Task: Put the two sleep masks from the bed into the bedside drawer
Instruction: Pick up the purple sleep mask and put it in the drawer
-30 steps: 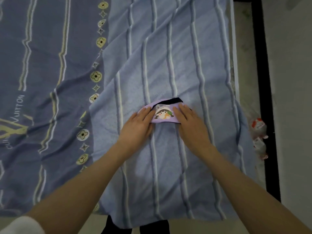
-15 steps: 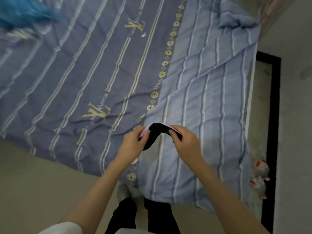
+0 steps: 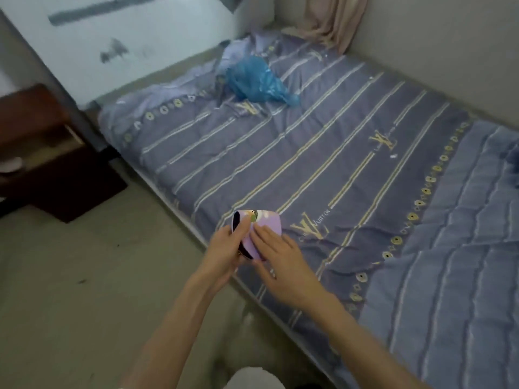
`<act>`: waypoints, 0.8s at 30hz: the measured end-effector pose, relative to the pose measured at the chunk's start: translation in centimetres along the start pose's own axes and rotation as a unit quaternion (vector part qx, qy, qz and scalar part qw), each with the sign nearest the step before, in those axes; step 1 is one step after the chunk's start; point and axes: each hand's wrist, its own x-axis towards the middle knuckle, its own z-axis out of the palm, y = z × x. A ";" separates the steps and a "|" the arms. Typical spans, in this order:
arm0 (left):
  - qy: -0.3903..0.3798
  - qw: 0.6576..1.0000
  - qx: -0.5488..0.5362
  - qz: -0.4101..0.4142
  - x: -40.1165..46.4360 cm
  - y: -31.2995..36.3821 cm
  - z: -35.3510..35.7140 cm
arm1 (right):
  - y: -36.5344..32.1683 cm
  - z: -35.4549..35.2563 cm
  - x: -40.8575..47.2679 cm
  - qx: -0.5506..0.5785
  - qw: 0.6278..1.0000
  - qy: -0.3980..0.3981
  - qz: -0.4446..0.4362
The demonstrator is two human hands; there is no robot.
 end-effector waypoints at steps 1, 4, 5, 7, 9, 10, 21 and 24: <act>0.022 1.000 0.004 0.012 -0.1 1.1 -2.8 | -2.0 0.6 1.8 0.005 1.000 0.001 -0.023; 0.064 0.997 -0.005 0.039 -0.4 4.4 -10.7 | -6.8 2.2 7.0 0.065 0.992 0.104 -0.042; 0.069 0.996 -0.001 0.049 -0.5 5.4 -12.9 | -7.9 2.4 8.8 0.108 0.985 0.134 -0.016; 0.059 0.996 0.016 0.066 -0.7 7.3 -16.7 | -9.7 2.4 12.4 0.220 0.967 0.116 0.059; 0.041 0.995 0.053 0.077 -0.8 9.1 -19.8 | -11.0 2.7 15.9 0.283 0.955 0.029 0.091; 0.037 0.993 0.073 0.083 -0.7 10.0 -21.2 | -11.7 2.9 17.6 0.308 0.947 -0.009 0.085; 0.122 0.968 0.156 0.154 5.4 20.5 -34.0 | -17.5 8.0 37.5 0.371 0.884 -0.284 0.004; 0.122 0.972 0.131 0.152 7.3 23.9 -37.0 | -18.7 8.9 43.5 0.427 0.837 -0.341 0.026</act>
